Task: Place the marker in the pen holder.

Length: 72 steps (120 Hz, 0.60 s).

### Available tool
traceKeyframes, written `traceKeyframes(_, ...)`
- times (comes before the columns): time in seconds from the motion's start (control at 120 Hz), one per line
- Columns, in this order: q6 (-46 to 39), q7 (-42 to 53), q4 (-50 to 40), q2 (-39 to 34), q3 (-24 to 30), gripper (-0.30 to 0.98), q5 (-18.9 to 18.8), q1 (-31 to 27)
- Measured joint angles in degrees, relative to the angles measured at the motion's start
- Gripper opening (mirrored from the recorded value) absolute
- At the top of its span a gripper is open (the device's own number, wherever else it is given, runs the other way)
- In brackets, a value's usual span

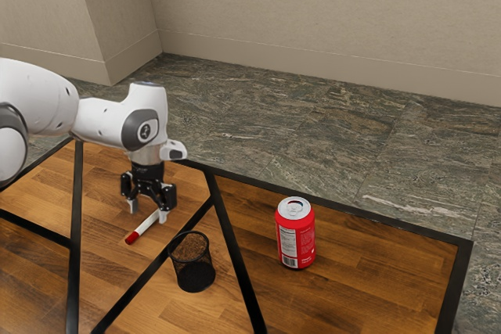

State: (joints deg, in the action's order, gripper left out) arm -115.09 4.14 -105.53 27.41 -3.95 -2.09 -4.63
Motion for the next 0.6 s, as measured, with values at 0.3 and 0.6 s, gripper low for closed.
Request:
traceKeyframes(0.3, -0.6, 3.4, 0.0, -0.2, 0.0, 0.21, 0.1, 0.3)
traceKeyframes(0.6, -0.8, 5.6, 0.9, 0.8, 0.0, 0.06, -0.1, 0.3)
